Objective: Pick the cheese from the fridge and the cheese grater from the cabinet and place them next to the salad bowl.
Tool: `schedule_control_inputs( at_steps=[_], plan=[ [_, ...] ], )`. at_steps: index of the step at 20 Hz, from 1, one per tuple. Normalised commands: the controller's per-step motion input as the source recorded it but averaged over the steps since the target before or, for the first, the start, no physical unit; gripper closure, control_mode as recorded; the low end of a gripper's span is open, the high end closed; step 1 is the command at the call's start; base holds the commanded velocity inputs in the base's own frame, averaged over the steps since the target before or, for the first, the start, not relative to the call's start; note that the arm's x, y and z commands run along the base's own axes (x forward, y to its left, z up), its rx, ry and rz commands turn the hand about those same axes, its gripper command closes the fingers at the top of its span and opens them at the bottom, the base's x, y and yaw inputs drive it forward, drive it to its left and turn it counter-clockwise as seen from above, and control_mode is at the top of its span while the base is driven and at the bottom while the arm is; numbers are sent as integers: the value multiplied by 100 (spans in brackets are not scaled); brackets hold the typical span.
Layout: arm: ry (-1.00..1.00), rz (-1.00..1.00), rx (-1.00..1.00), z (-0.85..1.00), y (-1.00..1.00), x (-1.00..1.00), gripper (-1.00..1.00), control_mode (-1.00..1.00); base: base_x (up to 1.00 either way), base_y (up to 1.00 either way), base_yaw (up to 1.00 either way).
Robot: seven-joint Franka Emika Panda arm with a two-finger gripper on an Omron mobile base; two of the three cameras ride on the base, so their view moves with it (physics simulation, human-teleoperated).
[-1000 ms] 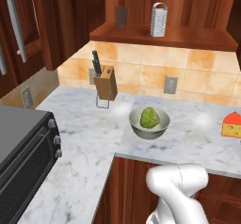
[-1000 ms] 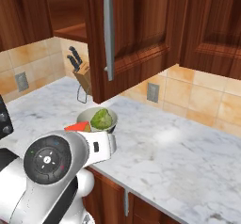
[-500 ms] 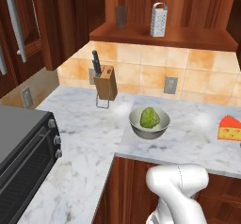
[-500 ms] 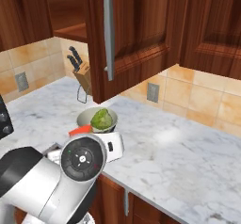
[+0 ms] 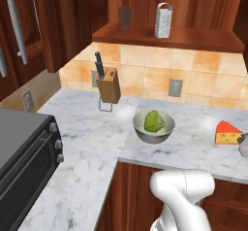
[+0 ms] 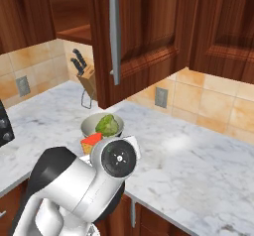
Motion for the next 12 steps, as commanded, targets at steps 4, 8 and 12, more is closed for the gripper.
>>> schedule_control_inputs(
  at_steps=[4, 8, 12],
  plan=[
    [-4, 6, 0, -40, 0, 35, 100, -100, 0, 0, 0],
    [-4, 5, 0, -39, 0, 29, 100, -100, 0, 0, 0],
    [-5, 1, 0, -29, 14, 33, 100, -100, 0, 0, 0]
  ],
)
